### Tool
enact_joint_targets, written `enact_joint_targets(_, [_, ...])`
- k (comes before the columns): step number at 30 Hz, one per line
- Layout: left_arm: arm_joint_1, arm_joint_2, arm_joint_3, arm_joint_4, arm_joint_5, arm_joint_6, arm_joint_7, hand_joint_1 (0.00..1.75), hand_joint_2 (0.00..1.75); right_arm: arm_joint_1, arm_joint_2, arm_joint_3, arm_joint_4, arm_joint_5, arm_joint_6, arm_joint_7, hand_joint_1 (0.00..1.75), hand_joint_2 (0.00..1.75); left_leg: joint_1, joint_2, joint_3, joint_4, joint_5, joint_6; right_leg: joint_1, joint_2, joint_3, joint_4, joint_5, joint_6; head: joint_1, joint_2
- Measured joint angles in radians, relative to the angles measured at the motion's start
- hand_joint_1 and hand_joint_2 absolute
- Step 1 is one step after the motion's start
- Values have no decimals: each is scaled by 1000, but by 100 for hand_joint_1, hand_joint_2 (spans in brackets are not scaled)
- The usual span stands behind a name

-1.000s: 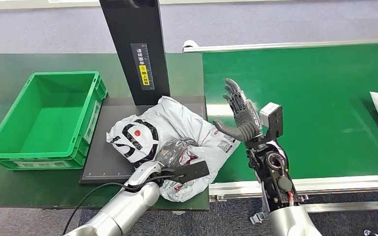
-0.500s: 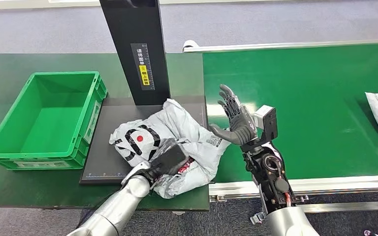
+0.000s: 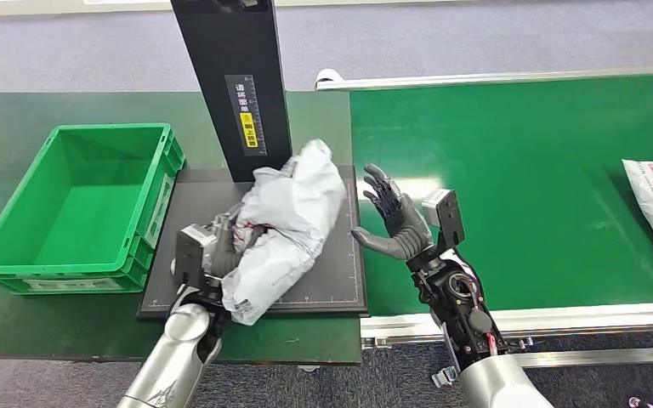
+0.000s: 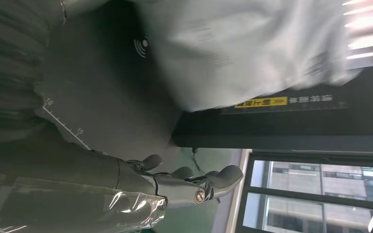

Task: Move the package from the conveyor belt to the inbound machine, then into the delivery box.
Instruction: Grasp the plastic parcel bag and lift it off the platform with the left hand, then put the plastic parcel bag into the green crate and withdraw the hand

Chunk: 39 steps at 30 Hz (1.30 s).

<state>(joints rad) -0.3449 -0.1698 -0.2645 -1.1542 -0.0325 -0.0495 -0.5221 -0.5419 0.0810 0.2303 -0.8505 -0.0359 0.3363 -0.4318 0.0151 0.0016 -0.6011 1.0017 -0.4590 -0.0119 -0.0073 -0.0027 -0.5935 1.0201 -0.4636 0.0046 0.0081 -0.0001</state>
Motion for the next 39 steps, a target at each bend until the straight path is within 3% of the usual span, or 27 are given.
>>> enact_joint_targets(3, [16,16,20,-86,-36,93,-44,175,175,0,-9,10,13,-2,-4,-3,0,175,0,0,0,0,0,0,0,0,0,0,0,0,0,0])
enact_joint_targets(10, [34,38,37,-211,-88,201,-103,173,175,0,-22,27,34,-11,-10,-7,0,175,0,0,-1,0,0,0,0,0,0,0,0,0,0,0])
enact_joint_targets(14, [35,59,45,-316,-204,407,-168,172,175,-1,-28,44,47,-21,2,-11,0,175,0,0,-1,0,0,0,0,0,0,0,0,0,0,0])
enact_joint_targets(18, [22,91,47,-405,-386,627,-174,174,175,-10,-32,68,63,-39,5,-11,0,175,0,0,-1,0,0,0,0,0,-1,0,0,0,0,0])
enact_joint_targets(21, [3,103,63,-422,-606,705,-155,175,175,-17,-34,88,77,-50,-1,-11,0,175,0,0,-1,0,0,0,0,0,0,0,0,0,0,0])
enact_joint_targets(24, [-23,92,127,-411,-828,710,-144,175,175,-19,-36,106,86,-59,-4,-11,0,175,0,0,0,0,0,0,0,0,0,0,0,0,0,0])
enact_joint_targets(27, [-58,76,206,-374,-929,710,-124,175,175,-21,-40,120,94,-64,-4,-8,0,175,0,0,0,0,0,0,0,0,0,0,0,0,0,0])
enact_joint_targets(30, [-119,84,259,-275,-987,709,-4,175,175,-24,-43,132,99,-66,-2,-7,0,175,0,0,0,0,1,0,0,0,0,0,0,0,0,0])
enact_joint_targets(34, [-217,136,268,-87,-934,700,131,175,175,-28,-48,146,102,-69,0,-6,0,175,1,2,1,0,1,0,1,1,-1,1,1,-1,0,0])
enact_joint_targets(36, [-252,156,268,-16,-881,634,172,175,175,-30,-50,150,103,-68,3,-5,0,175,1,2,0,0,1,0,1,1,-1,1,1,-1,0,0])
enact_joint_targets(39, [-313,186,268,128,-708,428,208,175,175,-40,-51,165,108,-54,25,-2,0,175,1,2,0,0,1,0,1,1,-1,1,1,-1,0,0])
